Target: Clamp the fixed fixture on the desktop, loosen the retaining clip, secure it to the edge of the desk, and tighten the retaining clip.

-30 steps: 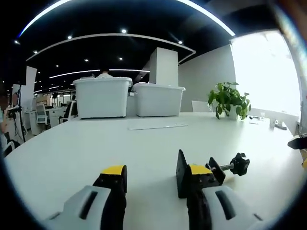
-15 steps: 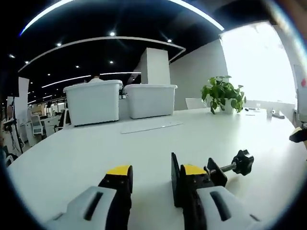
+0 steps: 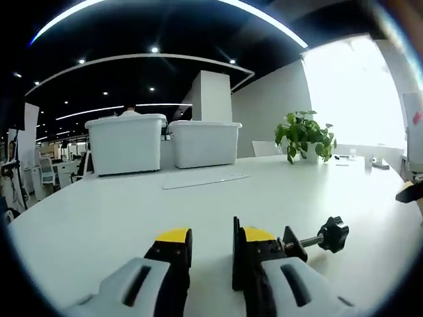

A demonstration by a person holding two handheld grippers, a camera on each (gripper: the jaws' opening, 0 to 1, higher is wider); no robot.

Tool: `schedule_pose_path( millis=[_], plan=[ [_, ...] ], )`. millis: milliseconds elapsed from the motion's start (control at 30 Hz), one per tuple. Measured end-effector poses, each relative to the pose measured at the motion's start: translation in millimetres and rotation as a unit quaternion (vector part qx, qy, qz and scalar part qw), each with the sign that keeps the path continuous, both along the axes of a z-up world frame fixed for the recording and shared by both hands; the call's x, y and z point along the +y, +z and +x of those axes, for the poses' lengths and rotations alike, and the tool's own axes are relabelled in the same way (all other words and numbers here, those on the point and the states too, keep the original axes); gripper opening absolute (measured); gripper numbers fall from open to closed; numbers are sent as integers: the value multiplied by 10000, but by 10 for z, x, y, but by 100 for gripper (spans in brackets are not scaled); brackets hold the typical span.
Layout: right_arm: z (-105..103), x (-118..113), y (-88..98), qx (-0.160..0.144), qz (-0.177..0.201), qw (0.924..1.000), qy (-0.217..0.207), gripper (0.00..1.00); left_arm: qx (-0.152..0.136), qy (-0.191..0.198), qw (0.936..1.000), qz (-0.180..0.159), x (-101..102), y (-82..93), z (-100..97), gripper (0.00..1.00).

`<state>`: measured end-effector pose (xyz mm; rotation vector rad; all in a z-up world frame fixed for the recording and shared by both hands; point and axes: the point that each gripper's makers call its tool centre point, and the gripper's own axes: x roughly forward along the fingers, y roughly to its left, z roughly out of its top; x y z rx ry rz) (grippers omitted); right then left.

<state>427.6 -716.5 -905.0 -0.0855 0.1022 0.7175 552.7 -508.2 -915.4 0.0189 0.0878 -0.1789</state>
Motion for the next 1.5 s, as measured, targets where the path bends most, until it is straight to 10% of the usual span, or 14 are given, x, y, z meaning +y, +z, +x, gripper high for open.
schedule_pose_path(
  millis=[1033,1333,1500],
  plan=[
    [62,335,-174,522,146,9970,557,60,-51,-369,9991,194,-148,-3,9,5],
    [781,692,-63,1910,1805,9622,715,57,-16,-360,9993,140,-132,0,-7,5],
    [1054,845,-214,2244,1947,9532,561,50,-59,-356,9991,233,-135,3,-18,5]
  ],
)
